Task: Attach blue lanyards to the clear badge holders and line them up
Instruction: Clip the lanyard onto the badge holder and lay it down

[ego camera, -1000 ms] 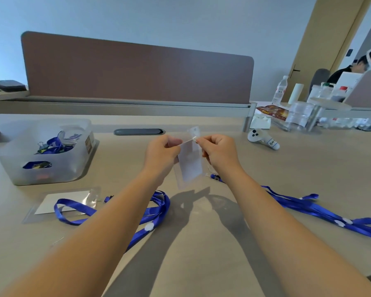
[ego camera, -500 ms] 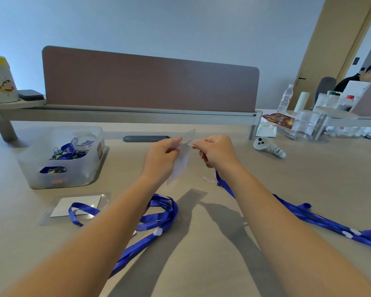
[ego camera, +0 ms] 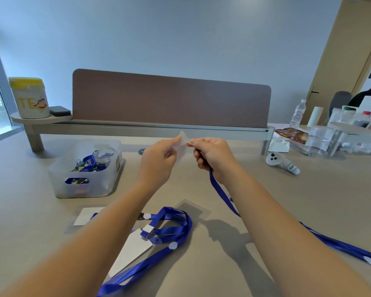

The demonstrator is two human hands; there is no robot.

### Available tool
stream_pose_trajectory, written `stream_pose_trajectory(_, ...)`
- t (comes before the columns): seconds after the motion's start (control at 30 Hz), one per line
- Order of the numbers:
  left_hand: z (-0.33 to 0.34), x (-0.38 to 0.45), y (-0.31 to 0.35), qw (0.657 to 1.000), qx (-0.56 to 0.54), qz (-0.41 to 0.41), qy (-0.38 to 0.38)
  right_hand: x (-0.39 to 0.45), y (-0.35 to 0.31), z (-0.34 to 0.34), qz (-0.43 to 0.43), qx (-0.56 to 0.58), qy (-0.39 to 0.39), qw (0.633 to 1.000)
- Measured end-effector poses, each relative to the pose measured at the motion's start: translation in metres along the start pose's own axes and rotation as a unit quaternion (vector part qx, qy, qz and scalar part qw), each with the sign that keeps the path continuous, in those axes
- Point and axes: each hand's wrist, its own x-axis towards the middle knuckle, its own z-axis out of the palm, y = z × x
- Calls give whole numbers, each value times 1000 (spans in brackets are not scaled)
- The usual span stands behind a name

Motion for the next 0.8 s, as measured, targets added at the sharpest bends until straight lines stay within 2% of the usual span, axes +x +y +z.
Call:
stream_pose_trajectory(0.1, -12, 10, 2, 994, -86, -60, -20, 5, -9, 9, 1, 6, -32, 999)
stream_pose_trajectory(0.23, -29, 28, -4, 995, -89, -54, -2, 13, -26, 22, -12, -1, -54, 998)
stream_pose_trajectory(0.33, -42, 40, -13, 999, -10, -5, 34, 21, -40, 32, -14, -28, -61, 998)
stream_pose_trajectory(0.43, -54, 47, -19, 990, 92, 79, 72, 29, -51, 38, 3, -19, -68, 998)
stream_pose_trajectory(0.57, -64, 50, -28, 939, 261, 211, 68, 36, -55, 43, 44, 2, -65, 997)
stream_pose_trajectory(0.7, -62, 49, -36, 904, 348, 242, 51, 38, -48, 45, 31, -35, -66, 997)
stream_pose_trajectory(0.8, -60, 48, -40, 898, 364, 243, 42, 39, -43, 45, 22, -48, -70, 996)
